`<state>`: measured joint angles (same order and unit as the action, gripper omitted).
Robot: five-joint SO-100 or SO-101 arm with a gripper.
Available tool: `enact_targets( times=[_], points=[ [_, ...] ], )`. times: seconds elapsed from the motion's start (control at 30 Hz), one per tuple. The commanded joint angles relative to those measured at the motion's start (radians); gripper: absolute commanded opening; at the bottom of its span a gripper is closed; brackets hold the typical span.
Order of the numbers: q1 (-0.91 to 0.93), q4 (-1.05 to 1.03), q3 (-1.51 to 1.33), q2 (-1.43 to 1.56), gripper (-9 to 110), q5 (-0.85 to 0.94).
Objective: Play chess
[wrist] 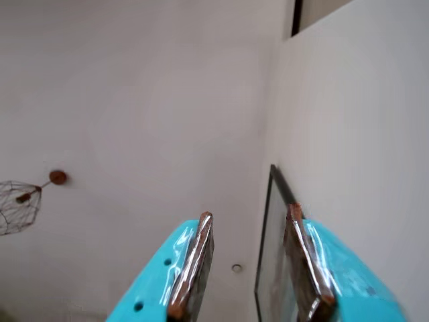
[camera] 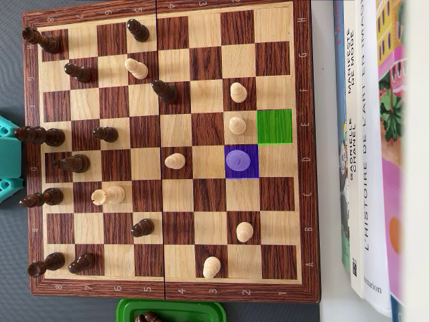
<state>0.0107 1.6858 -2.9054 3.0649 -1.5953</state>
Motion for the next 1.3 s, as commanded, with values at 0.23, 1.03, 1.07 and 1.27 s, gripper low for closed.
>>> enact_targets(
  times=[0.23,1.03,1.07,1.27],
  points=[
    [0.003,-0.244,0.184,-0.101,16,0.006],
    [-0.008,-1.144,0.298,-0.144,16,0.055],
    [-0.008,-1.180,0.299,-0.144,16,0.055],
    [-0.032,-1.408,0.371,-0.229,16,0.055]
  ],
)
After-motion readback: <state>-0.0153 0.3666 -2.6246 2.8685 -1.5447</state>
